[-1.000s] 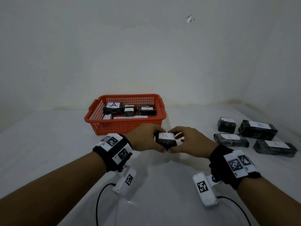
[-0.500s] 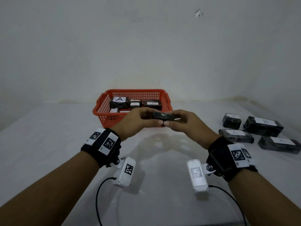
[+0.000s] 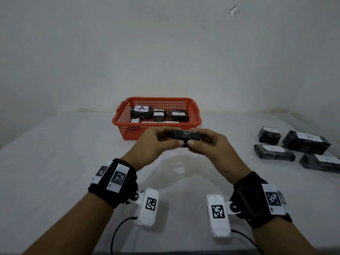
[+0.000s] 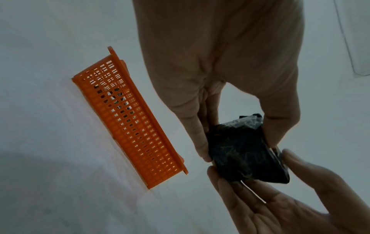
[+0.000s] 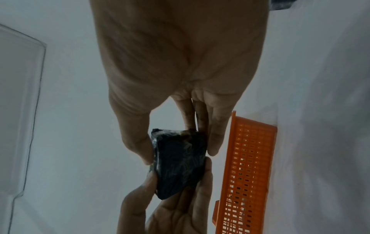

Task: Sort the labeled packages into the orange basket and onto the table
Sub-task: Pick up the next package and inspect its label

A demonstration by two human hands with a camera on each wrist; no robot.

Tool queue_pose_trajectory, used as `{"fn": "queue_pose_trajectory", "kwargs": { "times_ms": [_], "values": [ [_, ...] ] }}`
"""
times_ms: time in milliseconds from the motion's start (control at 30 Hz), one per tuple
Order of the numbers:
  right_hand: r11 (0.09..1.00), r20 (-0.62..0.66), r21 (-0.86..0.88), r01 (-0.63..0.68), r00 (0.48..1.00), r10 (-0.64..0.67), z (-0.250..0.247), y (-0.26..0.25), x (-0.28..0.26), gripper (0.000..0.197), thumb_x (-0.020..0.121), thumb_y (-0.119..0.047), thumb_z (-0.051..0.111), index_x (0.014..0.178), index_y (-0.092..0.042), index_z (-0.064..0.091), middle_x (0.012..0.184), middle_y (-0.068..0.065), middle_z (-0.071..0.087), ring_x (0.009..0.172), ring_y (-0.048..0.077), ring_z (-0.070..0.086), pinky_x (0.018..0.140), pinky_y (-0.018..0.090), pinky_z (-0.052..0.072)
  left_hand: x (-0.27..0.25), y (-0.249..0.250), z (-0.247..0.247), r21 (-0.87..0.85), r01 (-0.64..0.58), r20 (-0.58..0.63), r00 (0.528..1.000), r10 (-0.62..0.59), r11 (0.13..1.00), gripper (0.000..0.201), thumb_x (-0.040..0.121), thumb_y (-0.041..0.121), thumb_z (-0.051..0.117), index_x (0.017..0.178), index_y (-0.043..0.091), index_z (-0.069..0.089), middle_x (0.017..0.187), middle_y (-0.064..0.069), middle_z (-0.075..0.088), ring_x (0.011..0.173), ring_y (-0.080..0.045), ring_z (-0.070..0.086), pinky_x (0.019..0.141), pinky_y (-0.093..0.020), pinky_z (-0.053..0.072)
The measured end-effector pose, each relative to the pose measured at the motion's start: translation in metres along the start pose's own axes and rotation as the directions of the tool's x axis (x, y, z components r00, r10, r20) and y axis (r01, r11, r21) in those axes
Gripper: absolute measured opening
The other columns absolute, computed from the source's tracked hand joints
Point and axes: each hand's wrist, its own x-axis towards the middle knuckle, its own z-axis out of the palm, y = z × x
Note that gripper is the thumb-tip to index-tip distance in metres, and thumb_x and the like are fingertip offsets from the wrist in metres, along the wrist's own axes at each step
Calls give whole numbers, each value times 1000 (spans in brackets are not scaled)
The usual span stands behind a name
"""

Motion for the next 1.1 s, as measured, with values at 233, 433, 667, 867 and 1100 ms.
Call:
{"fn": "queue_pose_trajectory", "kwargs": {
  "times_ms": [233,433,667,867,1100],
  "values": [
    [998,-51,-46,49,997,-51,6,4,-7,31,90,-16,79,121,-14,74,113,1,80,108,15,75,103,39,58,-11,-3,1,-61,34,25,999,-32,998,34,95,21,70,128,15,69,121,-3,76,115,-17,71,101,-36,57],
    [1000,-28,25,16,1000,-15,11,5,-10,43,82,-30,80,122,-13,74,114,3,79,108,18,76,102,39,59,-14,-4,-1,-18,8,-26,1000,-8,1000,28,97,17,69,124,13,71,115,-3,77,109,-17,73,92,-29,60],
    [1000,-24,15,-4,1000,4,14,5,-7,33,90,-19,79,122,-10,74,115,7,79,108,21,76,102,42,59,-17,-6,-1,-58,27,-30,999,-29,998,31,95,19,71,126,13,71,118,-4,77,112,-20,73,104,-44,56],
    [1000,-24,18,-16,1000,17,14,3,-7,39,89,-13,81,126,-10,71,120,7,77,111,20,75,106,44,57,-16,-2,-3,-124,62,12,998,-61,990,39,91,27,72,128,14,69,123,-5,75,117,-22,71,106,-45,54],
    [973,68,168,-158,987,149,18,2,-7,52,88,-32,75,137,-16,64,126,7,74,112,25,75,94,40,62,-15,-3,-6,-42,30,-58,998,-32,999,49,85,4,80,131,12,65,125,-2,74,118,-13,69,106,-36,55]
  ]
}}
